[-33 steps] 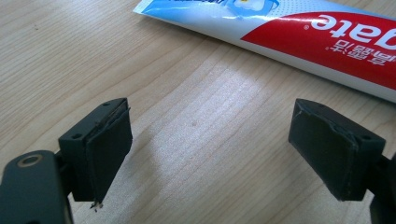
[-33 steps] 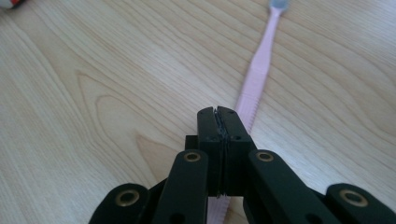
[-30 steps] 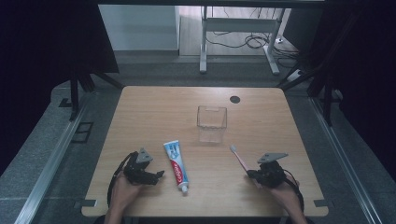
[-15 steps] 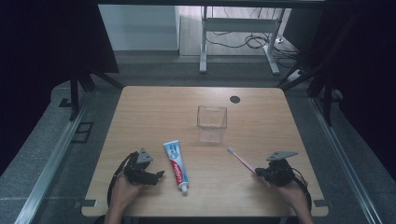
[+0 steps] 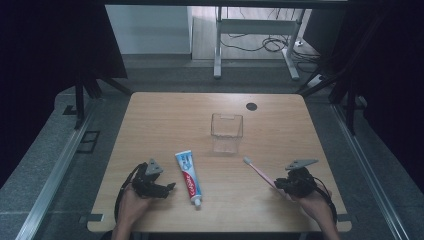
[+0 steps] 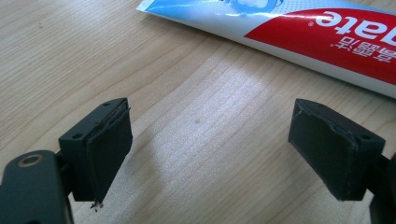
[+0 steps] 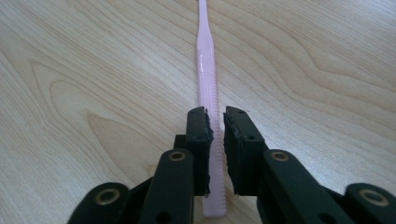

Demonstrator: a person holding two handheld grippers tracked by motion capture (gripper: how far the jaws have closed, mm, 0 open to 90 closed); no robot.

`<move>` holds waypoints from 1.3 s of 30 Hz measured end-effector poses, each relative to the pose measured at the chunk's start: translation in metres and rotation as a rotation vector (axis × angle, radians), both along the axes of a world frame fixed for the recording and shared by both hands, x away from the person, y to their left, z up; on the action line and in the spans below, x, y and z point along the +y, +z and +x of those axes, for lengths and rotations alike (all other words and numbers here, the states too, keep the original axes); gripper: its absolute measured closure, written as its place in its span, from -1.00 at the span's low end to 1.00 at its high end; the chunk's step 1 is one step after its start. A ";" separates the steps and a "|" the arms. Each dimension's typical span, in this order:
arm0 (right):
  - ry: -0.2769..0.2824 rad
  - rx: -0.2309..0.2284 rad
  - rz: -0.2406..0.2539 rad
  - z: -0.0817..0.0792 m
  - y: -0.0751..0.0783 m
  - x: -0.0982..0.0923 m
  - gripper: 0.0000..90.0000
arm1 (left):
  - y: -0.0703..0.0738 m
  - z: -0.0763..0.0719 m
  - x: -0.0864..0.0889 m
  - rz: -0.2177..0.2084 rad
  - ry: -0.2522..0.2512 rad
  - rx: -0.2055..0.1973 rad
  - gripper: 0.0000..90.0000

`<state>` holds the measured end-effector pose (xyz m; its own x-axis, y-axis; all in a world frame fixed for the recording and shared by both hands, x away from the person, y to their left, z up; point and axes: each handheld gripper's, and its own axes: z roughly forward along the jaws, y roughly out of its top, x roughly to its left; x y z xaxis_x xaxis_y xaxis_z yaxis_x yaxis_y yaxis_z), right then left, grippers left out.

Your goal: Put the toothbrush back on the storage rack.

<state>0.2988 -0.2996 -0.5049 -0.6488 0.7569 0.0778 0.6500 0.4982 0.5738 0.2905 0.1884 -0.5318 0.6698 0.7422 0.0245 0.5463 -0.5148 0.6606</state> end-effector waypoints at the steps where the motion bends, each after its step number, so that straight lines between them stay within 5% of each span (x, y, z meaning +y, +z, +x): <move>1: 0.001 0.006 -0.008 0.001 0.001 0.000 0.72 | 0.000 0.000 0.000 -0.002 0.001 0.001 -0.70; 19: 0.120 0.170 -0.257 0.037 0.019 0.036 0.67 | -0.001 -0.001 -0.002 0.006 -0.002 0.009 -0.70; 31: 0.161 0.260 -0.377 0.059 0.017 0.067 0.68 | -0.001 -0.001 -0.003 0.011 -0.005 0.012 -0.70; 39: 0.166 0.297 -0.410 0.066 0.011 0.076 0.68 | -0.002 -0.001 -0.003 0.016 -0.010 0.013 -0.69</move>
